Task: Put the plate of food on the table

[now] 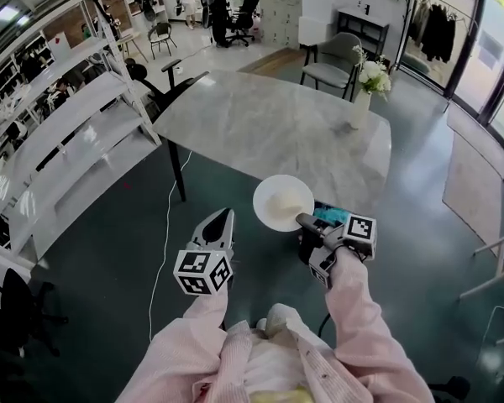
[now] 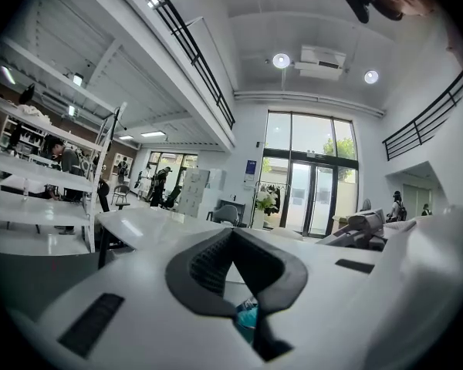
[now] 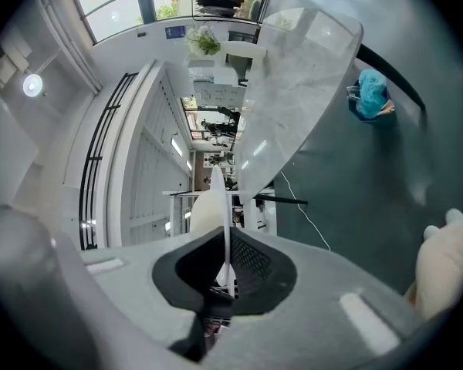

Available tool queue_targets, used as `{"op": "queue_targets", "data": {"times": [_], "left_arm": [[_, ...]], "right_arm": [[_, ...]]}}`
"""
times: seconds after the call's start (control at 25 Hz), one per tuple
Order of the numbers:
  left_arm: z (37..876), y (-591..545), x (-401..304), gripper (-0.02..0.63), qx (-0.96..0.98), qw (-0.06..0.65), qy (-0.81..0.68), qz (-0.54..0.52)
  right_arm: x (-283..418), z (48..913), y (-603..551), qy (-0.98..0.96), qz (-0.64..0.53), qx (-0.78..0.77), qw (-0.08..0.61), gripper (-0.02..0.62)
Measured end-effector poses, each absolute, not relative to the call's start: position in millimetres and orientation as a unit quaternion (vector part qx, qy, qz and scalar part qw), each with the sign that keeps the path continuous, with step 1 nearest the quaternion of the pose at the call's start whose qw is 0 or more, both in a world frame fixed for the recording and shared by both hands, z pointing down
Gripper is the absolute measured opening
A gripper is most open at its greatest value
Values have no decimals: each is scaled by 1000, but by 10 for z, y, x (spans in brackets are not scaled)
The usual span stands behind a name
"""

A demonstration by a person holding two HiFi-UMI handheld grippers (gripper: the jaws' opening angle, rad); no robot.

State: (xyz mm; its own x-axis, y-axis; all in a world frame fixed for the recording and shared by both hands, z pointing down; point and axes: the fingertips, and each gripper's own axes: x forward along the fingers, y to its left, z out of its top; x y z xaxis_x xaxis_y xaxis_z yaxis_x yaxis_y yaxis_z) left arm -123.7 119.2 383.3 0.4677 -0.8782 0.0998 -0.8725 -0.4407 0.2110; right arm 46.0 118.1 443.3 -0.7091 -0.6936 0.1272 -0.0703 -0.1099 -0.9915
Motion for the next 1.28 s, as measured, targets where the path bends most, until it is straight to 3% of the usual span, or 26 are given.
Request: {"op": "queue_targets", "data": {"times": [1.28], "left_arm": [[4239,-1897,-1042,-8,844,177,-506,37]], "right_arm": [[593,4759,-1796,605,-699,-314,214,15]]}}
